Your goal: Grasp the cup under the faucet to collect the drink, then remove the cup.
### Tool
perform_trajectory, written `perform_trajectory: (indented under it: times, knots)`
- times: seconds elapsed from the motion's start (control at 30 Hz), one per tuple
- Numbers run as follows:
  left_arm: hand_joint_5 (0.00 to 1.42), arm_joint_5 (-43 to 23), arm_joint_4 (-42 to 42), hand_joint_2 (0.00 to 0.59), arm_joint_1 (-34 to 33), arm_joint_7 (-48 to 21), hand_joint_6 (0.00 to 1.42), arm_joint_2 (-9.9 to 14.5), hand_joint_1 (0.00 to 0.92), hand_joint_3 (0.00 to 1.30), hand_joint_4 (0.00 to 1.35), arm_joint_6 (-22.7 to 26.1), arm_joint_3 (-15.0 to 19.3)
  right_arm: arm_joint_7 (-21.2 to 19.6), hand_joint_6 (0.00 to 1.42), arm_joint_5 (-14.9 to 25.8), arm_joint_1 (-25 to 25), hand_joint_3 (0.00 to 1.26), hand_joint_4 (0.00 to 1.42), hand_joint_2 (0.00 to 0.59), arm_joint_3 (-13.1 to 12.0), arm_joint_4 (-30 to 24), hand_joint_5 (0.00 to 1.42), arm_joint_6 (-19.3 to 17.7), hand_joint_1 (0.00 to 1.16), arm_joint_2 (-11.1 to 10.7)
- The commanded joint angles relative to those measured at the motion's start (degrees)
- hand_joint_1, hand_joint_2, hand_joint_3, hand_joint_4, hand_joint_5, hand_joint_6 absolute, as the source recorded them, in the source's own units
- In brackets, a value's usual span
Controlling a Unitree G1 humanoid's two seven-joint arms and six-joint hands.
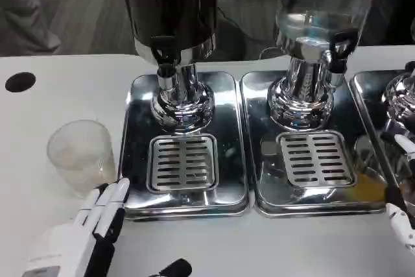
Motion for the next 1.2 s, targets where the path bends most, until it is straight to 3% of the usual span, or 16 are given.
perform_trajectory:
  times: [0.03,0.37,0.8,1.2]
  knots:
    - [0.05,0.9,-0.8,0.086,0.0,0.3,0.26,-0.1,0.000,0.05,0.00,-0.4,-0.2,0.1,0.00,0.5,0.7,0.13,0.00,0.498,-1.0,-0.4,0.00,-0.9,0.27,0.2]
    - [0.05,0.8,-1.2,0.087,-0.9,-0.1,0.27,-0.4,0.000,0.05,0.00,-0.1,-0.5,0.6,0.00,1.2,1.0,0.13,0.00,0.493,-1.9,-1.0,0.00,-1.1,0.29,0.5]
    - [0.06,-0.5,-0.3,0.086,-1.2,0.7,0.29,-0.8,0.000,0.05,0.00,-0.4,0.9,1.4,0.00,1.0,0.4,0.14,0.00,0.492,-1.4,-0.8,0.00,-1.0,0.29,1.4]
    - [0.07,-6.9,-0.1,0.076,-1.5,0.3,0.29,-1.6,0.000,0.05,0.00,-0.4,5.6,1.6,0.00,2.3,0.1,0.14,0.00,0.492,-2.0,0.3,0.00,-1.6,0.30,1.1]
